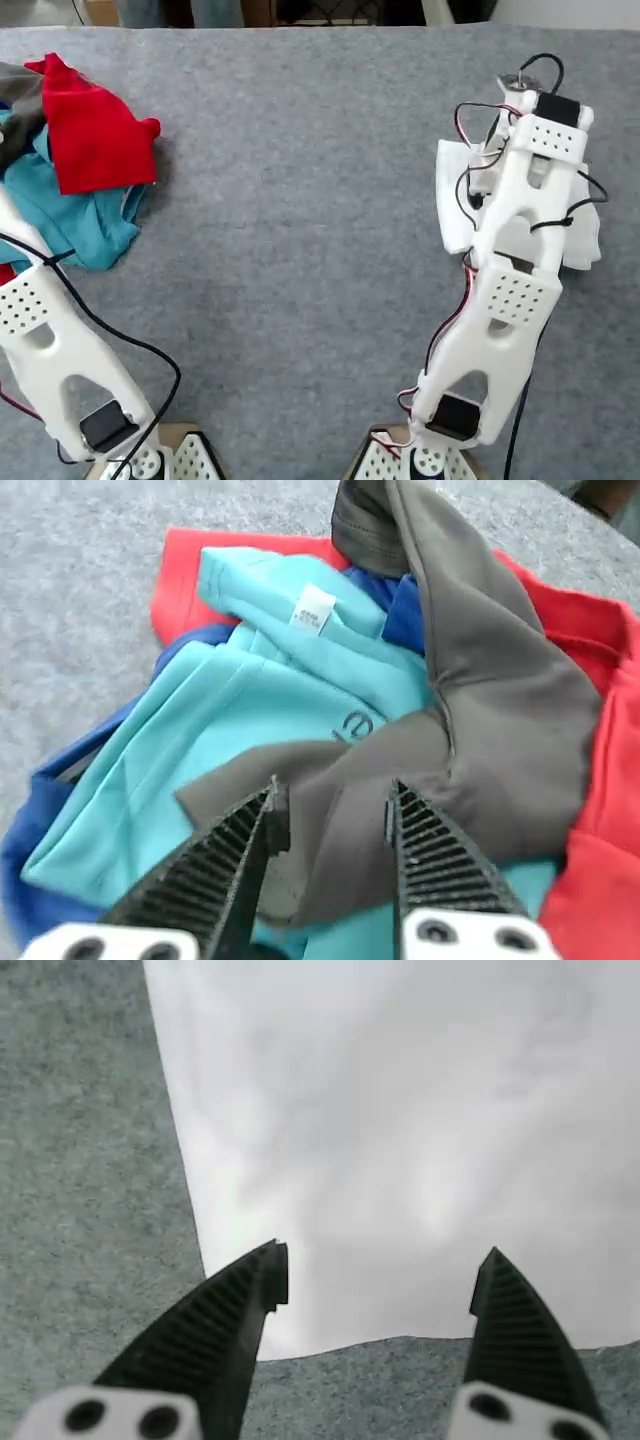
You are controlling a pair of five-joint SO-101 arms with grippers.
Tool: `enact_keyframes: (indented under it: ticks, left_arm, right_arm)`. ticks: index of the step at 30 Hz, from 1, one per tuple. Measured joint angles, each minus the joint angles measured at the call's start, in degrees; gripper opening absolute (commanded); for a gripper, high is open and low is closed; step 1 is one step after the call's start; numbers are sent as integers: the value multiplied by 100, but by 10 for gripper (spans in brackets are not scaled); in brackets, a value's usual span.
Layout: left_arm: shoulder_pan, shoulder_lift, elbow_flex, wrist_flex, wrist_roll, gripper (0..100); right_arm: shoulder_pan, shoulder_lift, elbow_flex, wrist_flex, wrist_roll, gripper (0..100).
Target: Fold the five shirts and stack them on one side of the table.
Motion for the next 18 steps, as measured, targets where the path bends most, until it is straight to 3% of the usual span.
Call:
enact_keyframes:
  ticks: [4, 7, 18]
  left_arm:
    - [0, 440, 62, -378, 0, 157]
    - [18, 668, 70, -387, 0, 27]
    - [-369, 677, -501, -352, 0, 29]
  right_arm:
    - [0, 0, 0, 0, 0, 293]
    - [0, 0, 0, 0, 0, 293]
    - [0, 0, 0, 0, 0, 293]
